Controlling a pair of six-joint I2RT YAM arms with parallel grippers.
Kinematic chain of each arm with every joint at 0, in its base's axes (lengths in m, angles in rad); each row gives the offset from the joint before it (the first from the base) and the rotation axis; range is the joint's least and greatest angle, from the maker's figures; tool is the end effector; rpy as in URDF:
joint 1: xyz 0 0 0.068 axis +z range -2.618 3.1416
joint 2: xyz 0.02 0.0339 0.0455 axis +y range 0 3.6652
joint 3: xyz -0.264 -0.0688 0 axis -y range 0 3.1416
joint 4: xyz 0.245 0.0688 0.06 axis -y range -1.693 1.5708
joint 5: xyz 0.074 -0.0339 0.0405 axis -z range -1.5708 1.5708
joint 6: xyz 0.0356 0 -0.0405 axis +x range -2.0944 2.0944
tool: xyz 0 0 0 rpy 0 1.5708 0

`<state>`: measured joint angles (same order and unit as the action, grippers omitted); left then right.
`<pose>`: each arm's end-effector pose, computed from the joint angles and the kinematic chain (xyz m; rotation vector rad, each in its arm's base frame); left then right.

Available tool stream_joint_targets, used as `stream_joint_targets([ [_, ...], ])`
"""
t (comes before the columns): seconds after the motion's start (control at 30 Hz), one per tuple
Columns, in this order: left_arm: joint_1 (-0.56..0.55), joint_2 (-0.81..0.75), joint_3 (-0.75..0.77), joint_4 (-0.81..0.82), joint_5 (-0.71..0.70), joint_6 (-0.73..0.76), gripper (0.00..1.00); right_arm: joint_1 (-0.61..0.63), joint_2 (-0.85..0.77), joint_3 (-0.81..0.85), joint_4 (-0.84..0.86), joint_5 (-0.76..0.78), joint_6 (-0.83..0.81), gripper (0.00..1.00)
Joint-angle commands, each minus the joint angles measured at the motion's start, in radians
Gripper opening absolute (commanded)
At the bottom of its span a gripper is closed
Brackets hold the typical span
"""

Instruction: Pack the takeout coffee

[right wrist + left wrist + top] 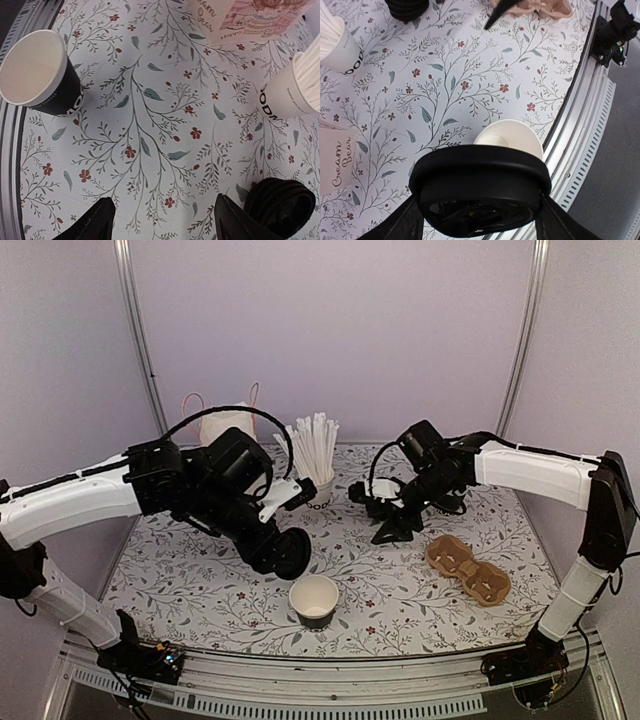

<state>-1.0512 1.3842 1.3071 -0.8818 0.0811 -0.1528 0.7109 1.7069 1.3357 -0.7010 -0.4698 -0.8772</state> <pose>0.1379 -0.2469 0.3242 1.1709 2.3514 -0.5577 0.2596 0.2448 0.2492 -1.9319 1.6804 0.5555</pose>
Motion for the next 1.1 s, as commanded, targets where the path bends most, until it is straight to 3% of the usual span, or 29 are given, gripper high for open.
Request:
stream_joint_targets([
  [0.0,0.012,0.114,0.067,-0.105,0.066,0.022,0.73,-0.005,0.007,0.039,0.059,0.165,0.111,0.72],
  [0.27,-0.054,0.310,0.242,-0.189,0.069,0.024,0.72,-0.018,0.051,0.016,0.141,0.334,0.176,0.71],
  [0.5,-0.127,0.471,0.421,-0.375,0.010,0.031,0.72,-0.062,0.035,0.011,0.163,0.326,0.206,0.71],
  [1.07,-0.188,0.520,0.476,-0.460,-0.122,-0.009,0.72,-0.078,0.033,0.006,0.159,0.293,0.211,0.71],
])
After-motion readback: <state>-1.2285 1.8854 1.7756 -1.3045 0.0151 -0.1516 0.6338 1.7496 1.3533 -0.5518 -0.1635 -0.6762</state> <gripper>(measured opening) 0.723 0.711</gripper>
